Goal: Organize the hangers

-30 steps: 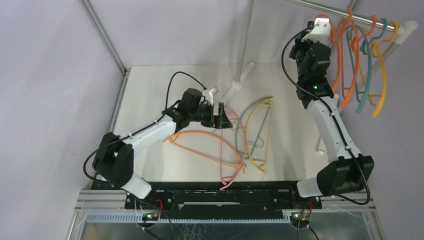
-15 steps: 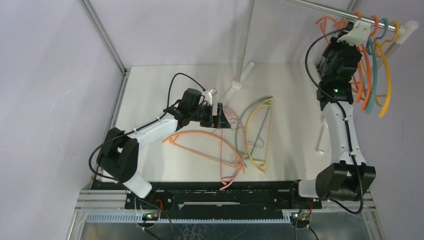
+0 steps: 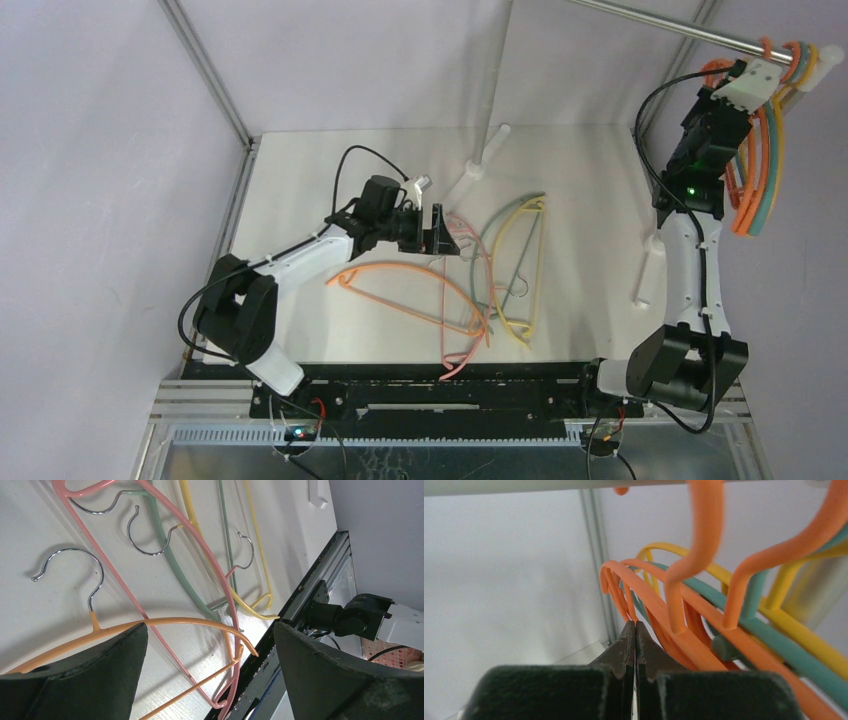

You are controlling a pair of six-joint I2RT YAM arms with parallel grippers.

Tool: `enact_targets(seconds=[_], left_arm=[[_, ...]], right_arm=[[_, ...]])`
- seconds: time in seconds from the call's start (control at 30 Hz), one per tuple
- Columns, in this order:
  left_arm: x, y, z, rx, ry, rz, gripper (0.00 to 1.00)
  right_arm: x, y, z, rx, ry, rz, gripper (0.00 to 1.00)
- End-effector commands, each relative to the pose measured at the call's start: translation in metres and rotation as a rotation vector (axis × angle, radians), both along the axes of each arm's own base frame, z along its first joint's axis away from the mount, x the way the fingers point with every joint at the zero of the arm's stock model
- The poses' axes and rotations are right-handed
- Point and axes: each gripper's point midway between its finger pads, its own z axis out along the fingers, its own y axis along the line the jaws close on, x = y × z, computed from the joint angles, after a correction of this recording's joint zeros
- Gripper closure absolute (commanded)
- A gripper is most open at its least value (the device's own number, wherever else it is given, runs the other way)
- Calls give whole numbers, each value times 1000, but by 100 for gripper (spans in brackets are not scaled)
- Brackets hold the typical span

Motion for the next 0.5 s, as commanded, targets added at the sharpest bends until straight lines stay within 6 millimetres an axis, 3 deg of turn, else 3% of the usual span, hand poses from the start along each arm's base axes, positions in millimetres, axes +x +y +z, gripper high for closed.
enact_targets(seconds=[0.0, 0.1, 0.2, 0.47], left_arm=[[3, 1, 13, -33, -63, -25, 1], [4, 3, 12, -32, -60, -24, 1], [4, 3, 11, -32, -59, -27, 1], [5, 2, 10, -38, -63, -29, 1]], right_arm=[[-39, -26, 18, 9, -58, -126, 100], [-41, -25, 16, 12, -45, -99, 100], [-36, -9, 15, 10, -27, 2, 98], [-38, 30, 19, 20, -10, 208, 68]])
